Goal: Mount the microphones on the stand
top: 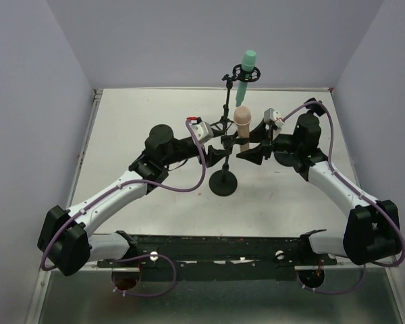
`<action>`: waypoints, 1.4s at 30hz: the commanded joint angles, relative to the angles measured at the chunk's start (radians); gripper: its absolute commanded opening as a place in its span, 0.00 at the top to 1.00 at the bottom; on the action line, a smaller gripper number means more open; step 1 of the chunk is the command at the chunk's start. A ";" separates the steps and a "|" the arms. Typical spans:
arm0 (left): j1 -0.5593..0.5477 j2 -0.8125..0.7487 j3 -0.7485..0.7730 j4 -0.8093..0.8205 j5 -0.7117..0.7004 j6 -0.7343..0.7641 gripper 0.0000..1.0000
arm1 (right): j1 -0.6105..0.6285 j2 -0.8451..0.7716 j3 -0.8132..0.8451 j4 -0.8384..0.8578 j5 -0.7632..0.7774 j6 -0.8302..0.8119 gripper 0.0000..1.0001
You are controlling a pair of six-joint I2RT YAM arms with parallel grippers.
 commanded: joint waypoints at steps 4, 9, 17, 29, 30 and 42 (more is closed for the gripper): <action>-0.005 0.005 0.023 0.034 -0.027 0.005 0.36 | 0.008 0.013 -0.008 0.026 0.037 -0.020 0.36; -0.014 0.014 0.018 0.045 -0.011 -0.014 0.54 | 0.008 0.014 -0.010 0.025 0.040 -0.020 0.42; -0.016 0.003 -0.008 0.080 -0.005 -0.041 0.88 | 0.012 0.016 -0.010 0.026 0.041 -0.020 0.71; -0.016 0.005 -0.023 0.091 0.013 -0.114 0.92 | 0.026 -0.012 -0.022 0.060 0.034 0.002 0.82; -0.018 0.006 -0.021 0.091 0.015 -0.117 0.92 | 0.028 -0.015 -0.022 0.059 0.034 -0.003 0.82; -0.018 0.011 -0.020 0.082 0.006 -0.191 0.49 | 0.040 -0.032 -0.011 -0.015 0.058 -0.075 0.81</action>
